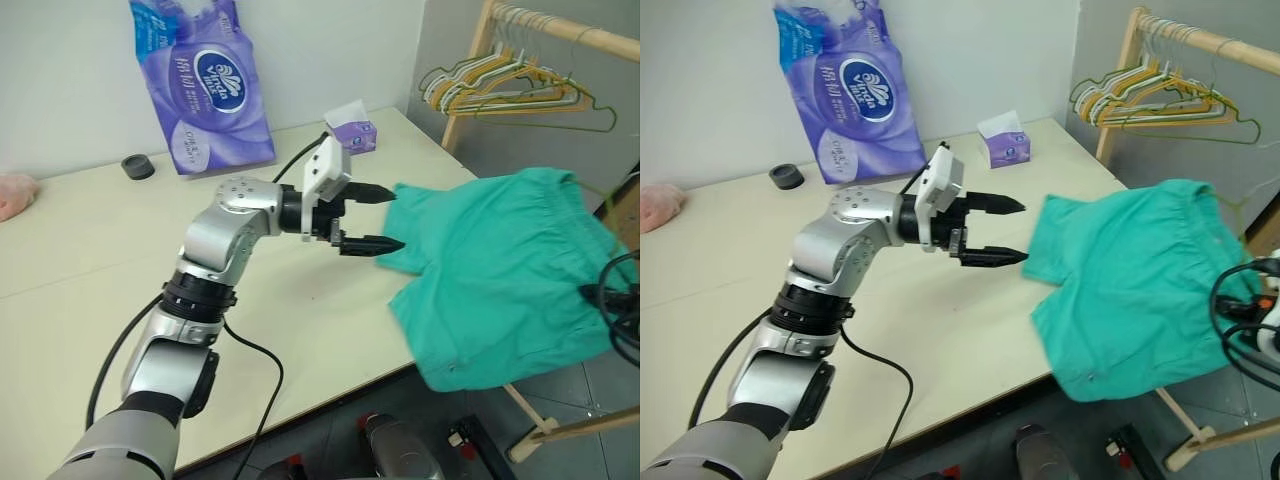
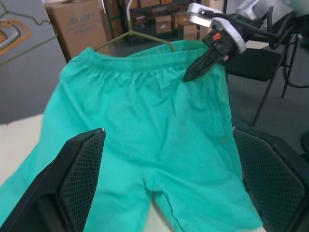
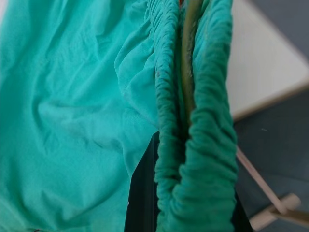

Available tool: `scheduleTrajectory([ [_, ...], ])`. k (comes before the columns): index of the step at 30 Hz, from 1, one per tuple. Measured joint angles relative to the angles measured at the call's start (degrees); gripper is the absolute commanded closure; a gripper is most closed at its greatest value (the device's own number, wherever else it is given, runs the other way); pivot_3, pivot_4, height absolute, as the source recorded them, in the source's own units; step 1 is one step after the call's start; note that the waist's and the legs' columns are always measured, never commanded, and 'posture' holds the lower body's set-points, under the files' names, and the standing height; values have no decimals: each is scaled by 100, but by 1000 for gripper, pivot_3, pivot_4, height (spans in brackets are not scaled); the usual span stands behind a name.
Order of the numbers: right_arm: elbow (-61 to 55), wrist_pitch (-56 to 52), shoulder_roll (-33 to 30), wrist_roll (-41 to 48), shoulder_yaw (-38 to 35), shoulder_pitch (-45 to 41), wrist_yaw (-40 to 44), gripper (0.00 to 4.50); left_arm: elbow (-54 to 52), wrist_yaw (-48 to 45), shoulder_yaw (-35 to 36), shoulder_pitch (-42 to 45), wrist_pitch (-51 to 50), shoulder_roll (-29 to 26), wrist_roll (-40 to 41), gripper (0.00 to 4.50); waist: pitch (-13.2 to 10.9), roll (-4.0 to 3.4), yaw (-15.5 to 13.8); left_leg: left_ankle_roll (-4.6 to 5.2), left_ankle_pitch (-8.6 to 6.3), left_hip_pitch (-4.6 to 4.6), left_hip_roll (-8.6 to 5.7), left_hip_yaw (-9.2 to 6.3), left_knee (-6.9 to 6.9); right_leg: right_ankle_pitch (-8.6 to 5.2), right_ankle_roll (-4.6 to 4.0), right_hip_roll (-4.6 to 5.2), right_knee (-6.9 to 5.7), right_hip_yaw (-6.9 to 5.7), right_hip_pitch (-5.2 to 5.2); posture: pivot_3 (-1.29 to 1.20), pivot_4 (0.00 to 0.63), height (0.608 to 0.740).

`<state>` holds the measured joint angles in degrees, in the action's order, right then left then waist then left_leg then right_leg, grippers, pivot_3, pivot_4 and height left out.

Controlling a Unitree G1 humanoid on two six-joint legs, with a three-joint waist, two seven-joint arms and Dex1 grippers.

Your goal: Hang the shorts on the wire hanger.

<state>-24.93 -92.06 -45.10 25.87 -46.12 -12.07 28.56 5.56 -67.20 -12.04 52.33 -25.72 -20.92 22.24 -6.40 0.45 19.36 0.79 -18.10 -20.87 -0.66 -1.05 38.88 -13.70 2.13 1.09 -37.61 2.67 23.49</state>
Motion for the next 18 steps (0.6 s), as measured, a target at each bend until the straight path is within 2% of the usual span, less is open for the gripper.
scheduleTrajectory([
  [4,478,1,-192,-244,-18,-961,-532,4500,76,348,-248,300,275,591,-306,65,-18,-22,209,23,-14,6,-13,9,-5,-17,28,11,1,12,-6,-499,143,740],
  [9,1206,14,-407,-656,281,-1951,-1090,4500,460,819,-389,595,601,872,-816,65,-59,-37,430,36,-21,8,-15,15,-8,-22,32,14,4,22,-7,-483,151,740],
  [18,3434,878,-1041,-1084,1384,-3382,-1395,4500,878,1031,-463,770,1042,1234,-1184,65,-213,-51,462,39,-22,16,-58,34,-9,-36,64,53,-8,51,-7,-459,160,740],
])
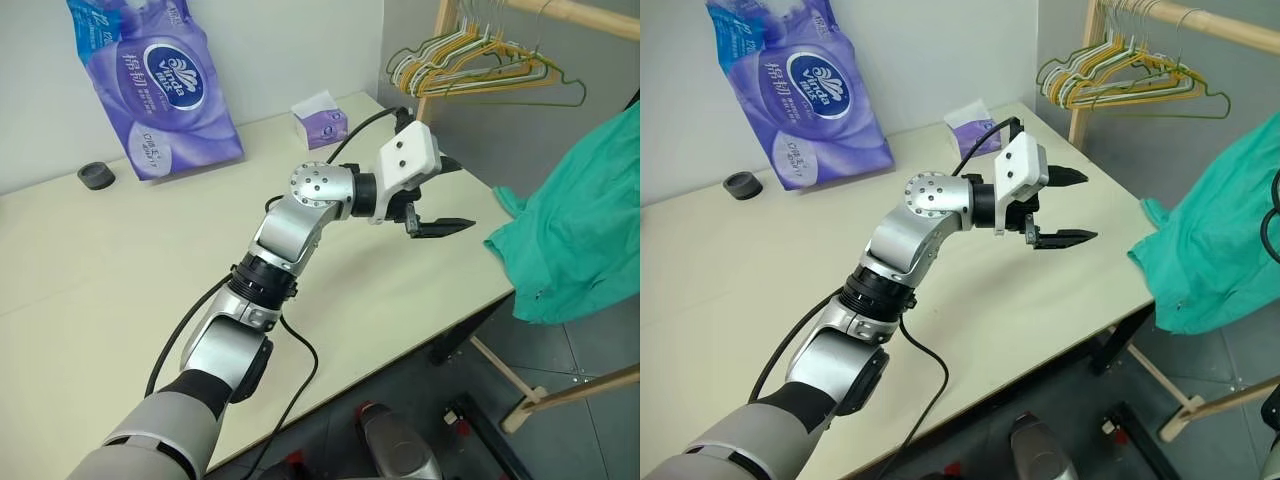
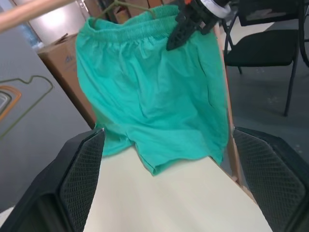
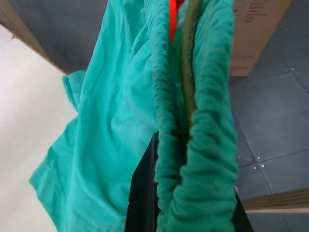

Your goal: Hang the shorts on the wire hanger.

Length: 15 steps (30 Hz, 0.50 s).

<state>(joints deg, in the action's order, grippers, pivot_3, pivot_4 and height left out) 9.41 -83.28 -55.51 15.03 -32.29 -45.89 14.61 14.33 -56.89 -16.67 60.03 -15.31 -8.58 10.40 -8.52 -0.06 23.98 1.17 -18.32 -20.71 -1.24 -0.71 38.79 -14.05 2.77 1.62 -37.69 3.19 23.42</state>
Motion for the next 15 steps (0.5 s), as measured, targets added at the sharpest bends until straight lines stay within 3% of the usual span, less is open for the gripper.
scheduleTrajectory([
  [9,2361,901,-293,-308,900,-1460,-69,4500,83,-129,54,388,-69,164,212,65,-53,18,3,1,-1,17,-19,75,0,8,46,22,7,67,0,-439,165,740],
  [15,2903,860,-284,-349,940,-1630,-117,4500,234,-224,121,641,-81,232,329,65,-80,31,-12,0,-1,17,-20,90,1,12,57,23,12,82,0,-433,162,740],
])
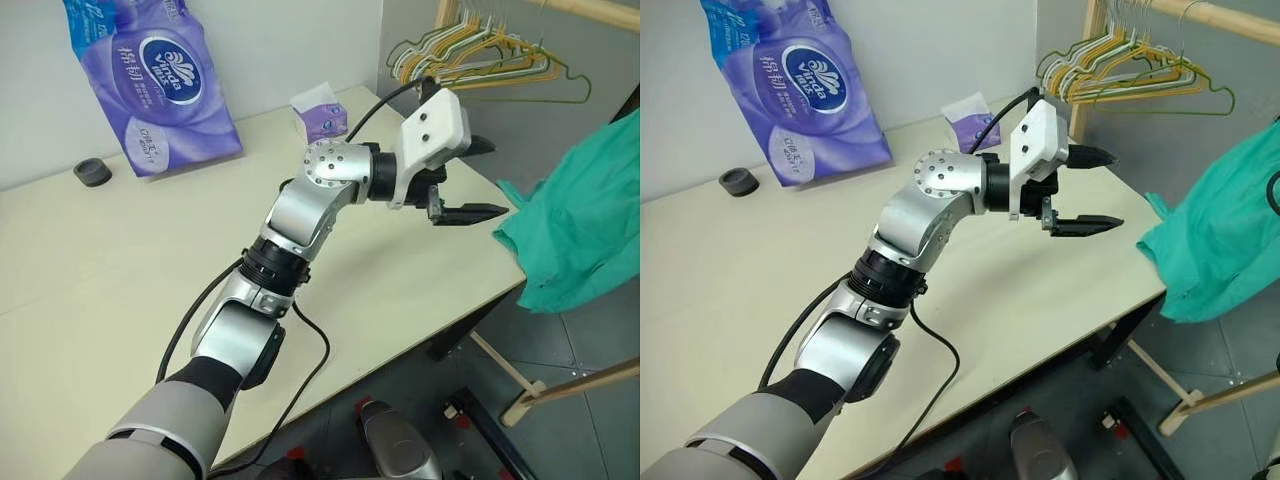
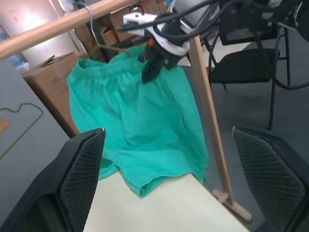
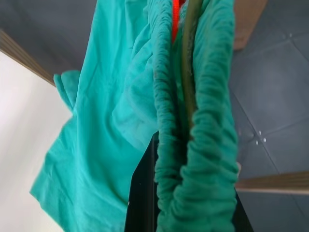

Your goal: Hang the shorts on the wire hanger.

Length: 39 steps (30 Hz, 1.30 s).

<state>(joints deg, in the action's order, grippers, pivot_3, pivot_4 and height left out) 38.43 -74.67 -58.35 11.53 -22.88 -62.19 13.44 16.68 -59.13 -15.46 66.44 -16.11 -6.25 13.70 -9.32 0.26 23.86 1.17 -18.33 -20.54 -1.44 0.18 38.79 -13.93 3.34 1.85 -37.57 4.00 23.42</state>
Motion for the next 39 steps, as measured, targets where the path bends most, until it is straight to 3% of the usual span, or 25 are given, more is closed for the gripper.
scheduleTrajectory([
  [11,0,19,102,85,-218,-1,-115,4500,733,-490,167,664,-275,238,389,65,-1,0,3,-1,0,-4,-1,5,0,7,17,0,22,4,0,-434,148,740],
  [14,-53,-23,170,109,-448,0,-244,3755,936,-683,313,849,-498,321,572,0,1,-3,1,-1,0,-11,-1,6,0,14,28,1,36,5,0,-435,143,740],
  [25,-1079,-534,535,159,-1349,-32,-810,42,1475,-927,471,1074,-609,424,708,0,2,-5,4,-1,0,-14,-3,17,1,22,41,3,48,15,0,-449,131,740],
  [35,-1777,-369,944,67,-1605,-633,-1529,42,1588,-1032,457,1073,-441,427,475,0,7,-12,20,0,0,-16,-12,16,1,23,41,14,48,16,1,-422,125,740],
  [39,-2090,817,703,-150,-780,-487,-1302,42,1587,-1029,456,1062,-440,415,395,0,10,-17,17,1,0,-16,-17,17,1,23,42,19,47,16,2,-413,122,740],
])
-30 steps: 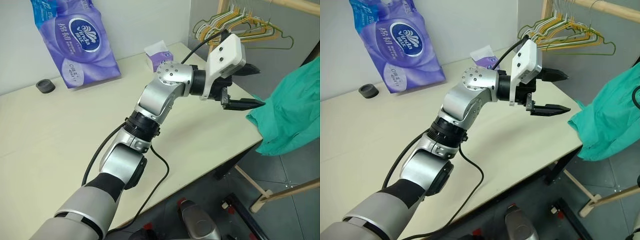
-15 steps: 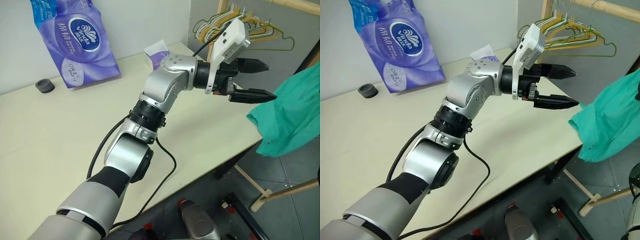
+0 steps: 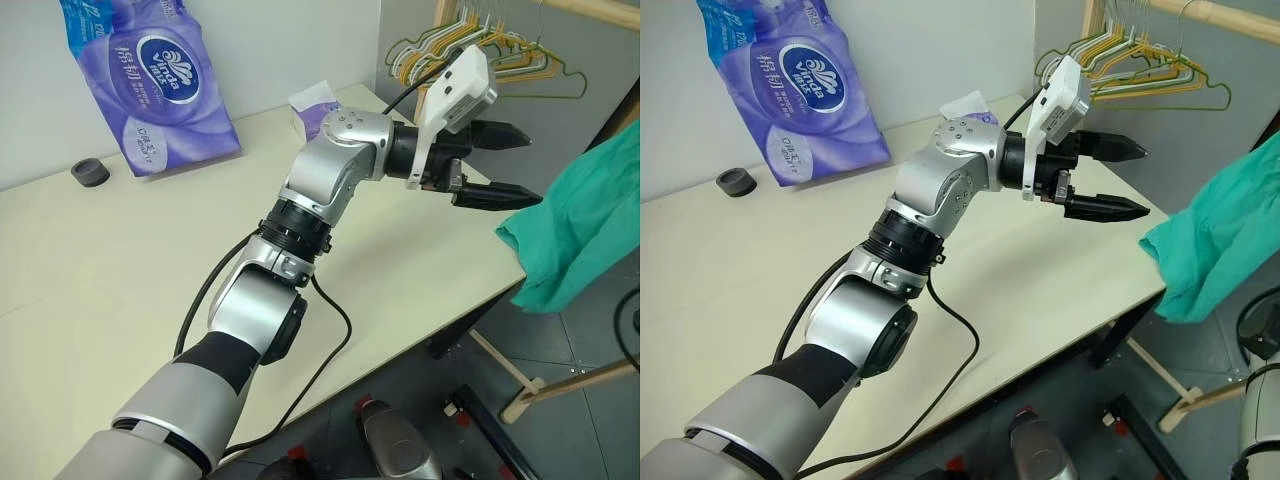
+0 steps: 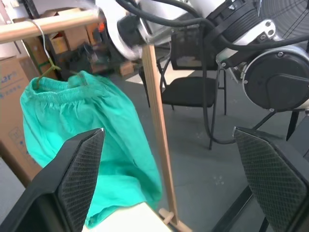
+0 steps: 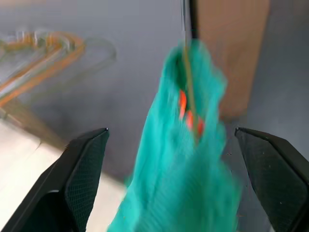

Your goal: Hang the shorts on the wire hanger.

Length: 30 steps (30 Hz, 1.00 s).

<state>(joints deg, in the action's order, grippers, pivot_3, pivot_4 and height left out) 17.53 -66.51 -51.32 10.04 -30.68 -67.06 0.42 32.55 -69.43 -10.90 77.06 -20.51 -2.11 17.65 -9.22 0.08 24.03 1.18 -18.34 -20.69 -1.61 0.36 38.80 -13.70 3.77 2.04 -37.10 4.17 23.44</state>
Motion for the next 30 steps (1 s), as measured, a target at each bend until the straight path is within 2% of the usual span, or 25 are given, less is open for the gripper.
scheduleTrajectory([
  [10,-102,2446,-145,-229,669,277,436,42,0,10,0,-23,78,-37,-142,0,0,0,2,0,0,-1,-3,2,3,15,-12,3,1,-1,0,-388,118,740],
  [18,-1247,3824,215,17,976,1062,1396,42,-50,310,10,-88,110,-174,-260,0,1,0,-6,0,0,-1,-3,-2,9,23,-13,4,-2,-3,-1,-362,112,740],
  [23,-2101,3993,722,401,1233,1894,2003,42,-411,1143,15,-546,175,-437,-602,0,5,1,-40,-1,1,0,-3,-18,17,30,-14,12,-6,-8,-5,-322,108,740],
  [30,-2888,3994,1704,697,1800,3341,2311,42,-1577,3157,473,-2001,-406,-1046,-1262,0,16,-4,-205,-2,1,10,-1,-30,22,34,-19,28,-30,-12,4,-240,100,740],
])
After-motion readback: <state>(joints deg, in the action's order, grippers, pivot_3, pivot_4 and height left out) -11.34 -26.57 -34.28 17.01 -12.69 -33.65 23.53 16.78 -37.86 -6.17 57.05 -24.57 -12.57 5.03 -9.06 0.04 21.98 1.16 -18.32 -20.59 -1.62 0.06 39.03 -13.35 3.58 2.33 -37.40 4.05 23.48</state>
